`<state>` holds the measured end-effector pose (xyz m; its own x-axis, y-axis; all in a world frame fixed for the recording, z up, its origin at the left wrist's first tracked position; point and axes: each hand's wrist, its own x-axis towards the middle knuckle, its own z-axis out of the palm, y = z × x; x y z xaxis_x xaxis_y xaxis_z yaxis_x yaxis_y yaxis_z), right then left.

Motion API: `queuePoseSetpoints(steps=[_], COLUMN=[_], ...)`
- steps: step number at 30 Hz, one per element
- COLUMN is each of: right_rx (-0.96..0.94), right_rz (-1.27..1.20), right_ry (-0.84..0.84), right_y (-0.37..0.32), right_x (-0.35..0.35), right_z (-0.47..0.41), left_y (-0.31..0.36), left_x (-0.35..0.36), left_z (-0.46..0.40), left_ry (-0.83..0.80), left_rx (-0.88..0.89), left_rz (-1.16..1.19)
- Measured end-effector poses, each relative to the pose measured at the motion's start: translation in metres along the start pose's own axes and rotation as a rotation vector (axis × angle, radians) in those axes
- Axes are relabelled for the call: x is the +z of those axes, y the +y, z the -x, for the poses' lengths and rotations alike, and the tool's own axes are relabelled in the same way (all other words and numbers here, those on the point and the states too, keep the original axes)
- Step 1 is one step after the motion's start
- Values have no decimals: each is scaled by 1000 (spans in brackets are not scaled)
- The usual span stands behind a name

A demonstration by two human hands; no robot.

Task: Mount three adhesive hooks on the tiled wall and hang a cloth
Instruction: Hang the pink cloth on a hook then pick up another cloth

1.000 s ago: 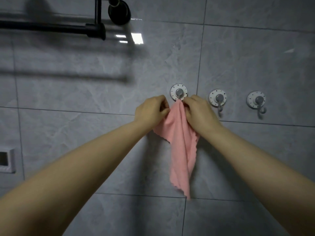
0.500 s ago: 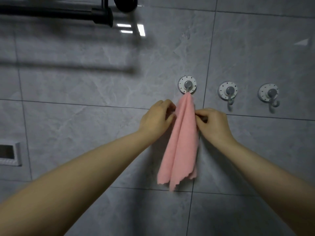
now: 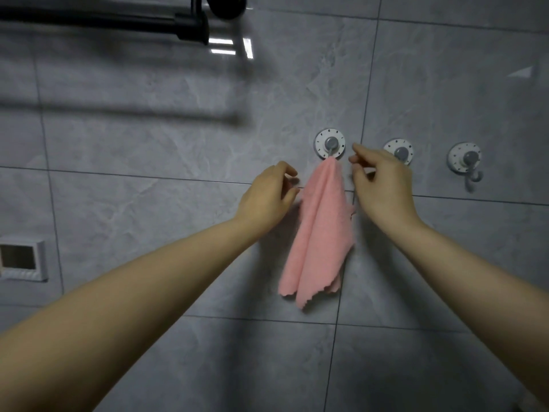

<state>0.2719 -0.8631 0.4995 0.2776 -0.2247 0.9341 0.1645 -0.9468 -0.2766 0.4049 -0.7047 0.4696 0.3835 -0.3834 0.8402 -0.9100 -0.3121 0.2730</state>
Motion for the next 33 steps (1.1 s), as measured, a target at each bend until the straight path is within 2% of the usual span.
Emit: queuePoseSetpoints(steps=[7, 15, 21, 28, 33], right_rx=[-177, -166, -162, -199, -239], right_rz=[-137, -260, -378, -407, -380], right_ry=[-59, -208, -345, -594, -863], right_y=[-67, -123, -185, -259, -304], right_x=[29, 100, 168, 247, 297], right_z=[15, 46, 85, 151, 204], left_y=[-20, -73, -121, -174, -208], left_x=[-48, -123, -197, -306, -368], left_z=[15, 61, 122, 203, 269], left_ry=[34, 10, -34, -107, -177], left_rx=[-44, -143, -266, -417, -552], left_rz=[-73, -187, -356, -504, -568])
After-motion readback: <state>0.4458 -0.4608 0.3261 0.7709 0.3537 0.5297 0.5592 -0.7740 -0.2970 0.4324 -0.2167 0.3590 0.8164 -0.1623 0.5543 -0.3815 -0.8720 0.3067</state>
